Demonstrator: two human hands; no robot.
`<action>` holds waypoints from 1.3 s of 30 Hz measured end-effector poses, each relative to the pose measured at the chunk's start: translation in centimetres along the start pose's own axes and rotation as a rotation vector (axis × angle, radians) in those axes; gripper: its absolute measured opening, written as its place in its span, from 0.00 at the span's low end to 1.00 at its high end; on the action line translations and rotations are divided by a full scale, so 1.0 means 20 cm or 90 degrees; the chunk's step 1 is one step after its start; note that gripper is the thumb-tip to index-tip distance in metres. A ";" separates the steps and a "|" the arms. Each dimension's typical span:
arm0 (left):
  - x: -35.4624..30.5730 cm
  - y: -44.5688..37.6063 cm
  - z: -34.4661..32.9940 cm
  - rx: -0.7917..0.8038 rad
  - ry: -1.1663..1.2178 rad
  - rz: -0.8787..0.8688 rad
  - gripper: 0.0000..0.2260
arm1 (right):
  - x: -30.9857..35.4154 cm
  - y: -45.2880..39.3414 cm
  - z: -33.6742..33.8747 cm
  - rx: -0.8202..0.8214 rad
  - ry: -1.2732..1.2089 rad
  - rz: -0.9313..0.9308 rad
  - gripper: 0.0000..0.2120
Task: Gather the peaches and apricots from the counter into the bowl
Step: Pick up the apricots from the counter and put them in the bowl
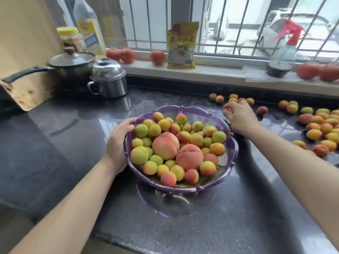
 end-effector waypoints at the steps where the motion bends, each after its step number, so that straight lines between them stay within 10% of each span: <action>1: 0.00 0.01 0.00 0.005 -0.013 -0.005 0.18 | -0.01 0.01 0.01 0.011 -0.029 -0.022 0.13; 10: -0.06 0.26 0.02 -0.026 -0.018 0.013 0.14 | 0.30 0.50 0.47 0.003 -0.366 0.079 0.08; 16: -0.08 0.27 0.02 -0.043 -0.055 0.004 0.11 | 0.75 0.98 0.27 0.368 -0.183 0.216 0.20; 20: -0.08 0.27 0.03 -0.029 -0.070 -0.002 0.11 | 0.84 1.07 0.12 0.263 0.009 0.331 0.18; 39: -0.08 0.27 0.03 -0.017 -0.079 -0.018 0.10 | 0.89 1.08 0.04 0.201 0.000 0.261 0.14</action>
Point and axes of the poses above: each hand's wrist, its own y-axis away from the middle knuckle, its own z-axis out of the back of the hand, x = y × z, the point moved 7 cm from there along -y, towards the middle knuckle, and after that the axes turned 15 degrees about -z, right-handed, at the moved point
